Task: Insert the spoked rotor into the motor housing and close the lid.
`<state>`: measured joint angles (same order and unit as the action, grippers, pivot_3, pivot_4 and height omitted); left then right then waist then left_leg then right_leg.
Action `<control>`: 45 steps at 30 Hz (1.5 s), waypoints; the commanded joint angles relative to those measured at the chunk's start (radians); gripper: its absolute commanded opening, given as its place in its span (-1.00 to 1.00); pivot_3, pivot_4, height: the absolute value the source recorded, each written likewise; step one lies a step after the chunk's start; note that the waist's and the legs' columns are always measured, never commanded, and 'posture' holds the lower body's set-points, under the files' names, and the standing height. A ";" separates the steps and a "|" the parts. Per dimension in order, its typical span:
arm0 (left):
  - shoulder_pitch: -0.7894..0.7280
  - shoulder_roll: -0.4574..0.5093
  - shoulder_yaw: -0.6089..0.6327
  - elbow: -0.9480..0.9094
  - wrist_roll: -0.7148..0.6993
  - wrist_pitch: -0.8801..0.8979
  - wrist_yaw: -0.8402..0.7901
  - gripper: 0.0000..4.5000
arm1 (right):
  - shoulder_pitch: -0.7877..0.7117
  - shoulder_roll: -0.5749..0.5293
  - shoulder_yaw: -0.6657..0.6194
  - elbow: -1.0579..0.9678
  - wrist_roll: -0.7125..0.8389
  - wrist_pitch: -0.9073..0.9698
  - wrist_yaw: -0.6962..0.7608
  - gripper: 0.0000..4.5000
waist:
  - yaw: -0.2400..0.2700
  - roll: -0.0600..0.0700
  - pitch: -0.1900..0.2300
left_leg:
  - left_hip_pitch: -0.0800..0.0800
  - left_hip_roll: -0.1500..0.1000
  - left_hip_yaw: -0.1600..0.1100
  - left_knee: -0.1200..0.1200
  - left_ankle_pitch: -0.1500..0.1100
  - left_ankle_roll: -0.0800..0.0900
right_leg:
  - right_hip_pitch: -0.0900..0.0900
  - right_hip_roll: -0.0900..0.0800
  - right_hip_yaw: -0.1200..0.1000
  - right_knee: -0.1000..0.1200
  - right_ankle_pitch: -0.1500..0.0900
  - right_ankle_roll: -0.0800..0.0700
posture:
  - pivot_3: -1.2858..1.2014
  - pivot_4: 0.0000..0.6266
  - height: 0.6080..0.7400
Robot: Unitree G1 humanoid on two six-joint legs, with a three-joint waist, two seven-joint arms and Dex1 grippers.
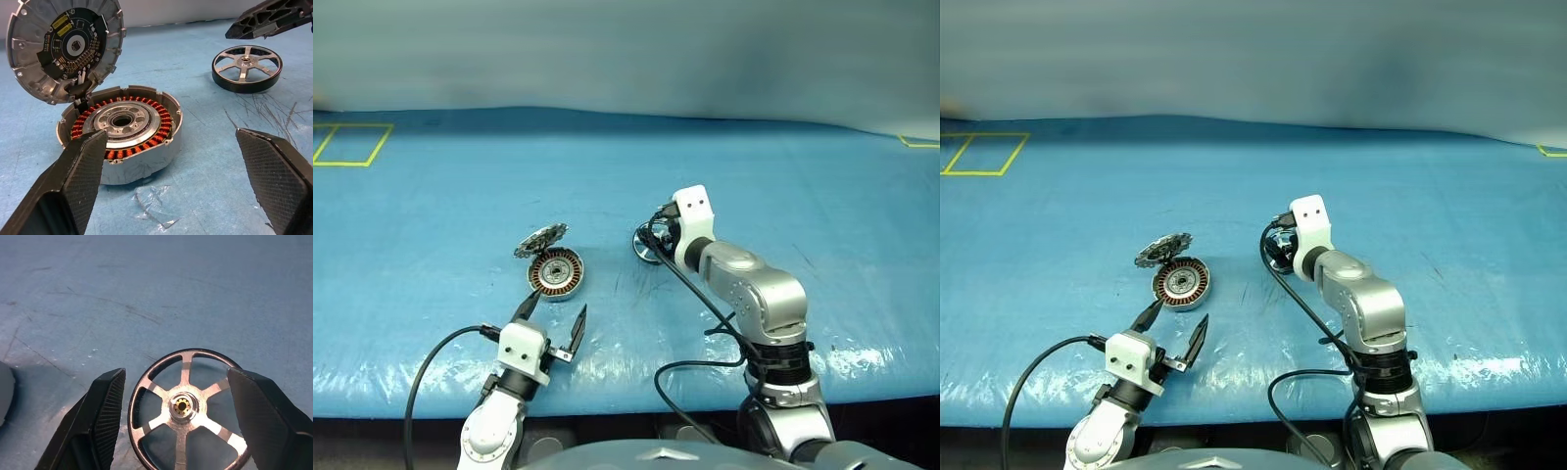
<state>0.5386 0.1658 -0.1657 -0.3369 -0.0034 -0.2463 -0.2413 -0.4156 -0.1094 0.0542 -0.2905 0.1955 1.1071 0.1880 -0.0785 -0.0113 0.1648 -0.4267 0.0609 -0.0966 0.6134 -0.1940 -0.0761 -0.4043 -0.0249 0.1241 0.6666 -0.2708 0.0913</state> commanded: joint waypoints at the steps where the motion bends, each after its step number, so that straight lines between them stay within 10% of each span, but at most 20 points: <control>1: 0.006 0.000 0.001 -0.030 -0.005 -0.016 0.005 1.00 | -0.013 -0.004 0.022 -0.014 -0.012 -0.029 -0.010 0.54 | 0.000 0.000 0.000 | 0.000 0.000 0.000 0.000 0.000 0.000 | 0.000 0.000 0.000 0.000 0.000 0.000 | 0.03 -0.52 1.00; 21: 0.005 0.000 0.001 -0.025 -0.006 -0.017 0.002 1.00 | 0.033 0.013 0.005 -0.088 0.017 -0.063 0.005 0.54 | 0.000 0.000 0.000 | -0.001 0.000 0.000 0.000 0.000 0.000 | -0.001 0.000 0.000 0.000 0.000 0.000 | 0.03 -0.52 1.00; 26: -0.003 0.001 -0.002 -0.016 -0.005 -0.016 -0.001 1.00 | 0.039 0.012 0.015 -0.117 0.029 -0.060 0.003 0.00 | 0.000 0.000 0.000 | -0.001 0.000 0.000 0.000 0.000 0.000 | -0.001 0.000 0.000 0.000 0.000 0.000 | 0.03 -0.52 1.00; 45: -0.012 0.005 0.006 -0.019 -0.006 -0.013 0.001 1.00 | 0.087 0.027 0.117 -0.065 -0.083 -0.012 -0.123 0.00 | 0.000 0.000 0.000 | -0.001 0.000 0.000 0.000 0.000 0.000 | -0.001 0.000 0.000 0.000 0.000 0.000 | 0.03 -0.52 1.00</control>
<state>0.5233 0.1667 -0.1648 -0.3335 -0.0032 -0.2464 -0.2415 -0.3310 -0.0854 0.1647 -0.3527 0.1209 1.0839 0.0689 -0.0786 -0.0111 0.1649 -0.4274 0.0610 -0.0966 0.6136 -0.1939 -0.0760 -0.4051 -0.0248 0.1241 0.6668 -0.2707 0.0914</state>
